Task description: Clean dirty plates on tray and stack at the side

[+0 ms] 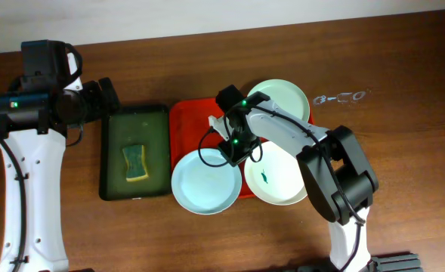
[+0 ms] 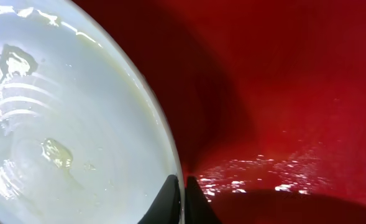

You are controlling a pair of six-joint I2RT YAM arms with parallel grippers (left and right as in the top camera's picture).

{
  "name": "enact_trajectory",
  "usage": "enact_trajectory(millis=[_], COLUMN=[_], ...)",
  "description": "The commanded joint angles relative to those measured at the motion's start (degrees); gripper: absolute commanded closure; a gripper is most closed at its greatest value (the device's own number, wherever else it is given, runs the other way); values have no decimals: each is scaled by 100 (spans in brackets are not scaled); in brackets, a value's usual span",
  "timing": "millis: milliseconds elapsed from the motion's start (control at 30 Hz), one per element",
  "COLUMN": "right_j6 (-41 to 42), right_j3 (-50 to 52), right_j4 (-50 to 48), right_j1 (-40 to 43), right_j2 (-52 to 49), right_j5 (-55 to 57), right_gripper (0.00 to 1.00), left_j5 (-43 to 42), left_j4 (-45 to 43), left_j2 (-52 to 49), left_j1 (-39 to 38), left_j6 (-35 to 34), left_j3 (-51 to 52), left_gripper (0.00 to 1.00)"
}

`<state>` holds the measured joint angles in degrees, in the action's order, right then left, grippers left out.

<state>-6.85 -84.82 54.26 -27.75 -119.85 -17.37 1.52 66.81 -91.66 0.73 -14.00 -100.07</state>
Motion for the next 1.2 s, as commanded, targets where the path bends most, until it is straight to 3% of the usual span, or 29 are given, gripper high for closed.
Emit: enact_trajectory(millis=[0, 200, 433, 567, 667, 800, 867, 1133, 1167], right_j6=[33, 315, 442, 439, 463, 890, 1139, 1338, 1340], right_j3=[-455, -2164, -3563, -3563, -3532, -3294, -2942, -645, -496], right_j4=[293, 1692, 2806, 2986, 3134, 3281, 3217, 1867, 1738], right_j1=[131, 756, 2809, 4103, 5650, 6614, 6817, 6789, 6789], right_j2=[166, 393, 476, 476, 474, 468, 468, 463, 463], right_j5=[-815, -898, -1644, -1652, -1628, -361, 140, 157, 155], right_gripper=[96, 96, 96, 96, 96, 96, 96, 96, 89], left_j5=[-22, -22, -24, -22, -24, -22, -22, -24, -24], left_j4=[9, 11, 11, 11, 11, 11, 11, 9, 11], left_j2=[-24, -24, -24, -24, -24, -24, -24, -24, -24], left_j1=[-20, -20, -20, -20, -20, -20, -20, -20, -20], left_j6=[-52, -52, -52, -52, -52, -52, -52, -52, -52], left_j3=[-7, -7, -7, -7, -7, -7, -7, -7, -7], left_gripper=[1, 1, 1, 1, 1, 1, 1, 1, 1])
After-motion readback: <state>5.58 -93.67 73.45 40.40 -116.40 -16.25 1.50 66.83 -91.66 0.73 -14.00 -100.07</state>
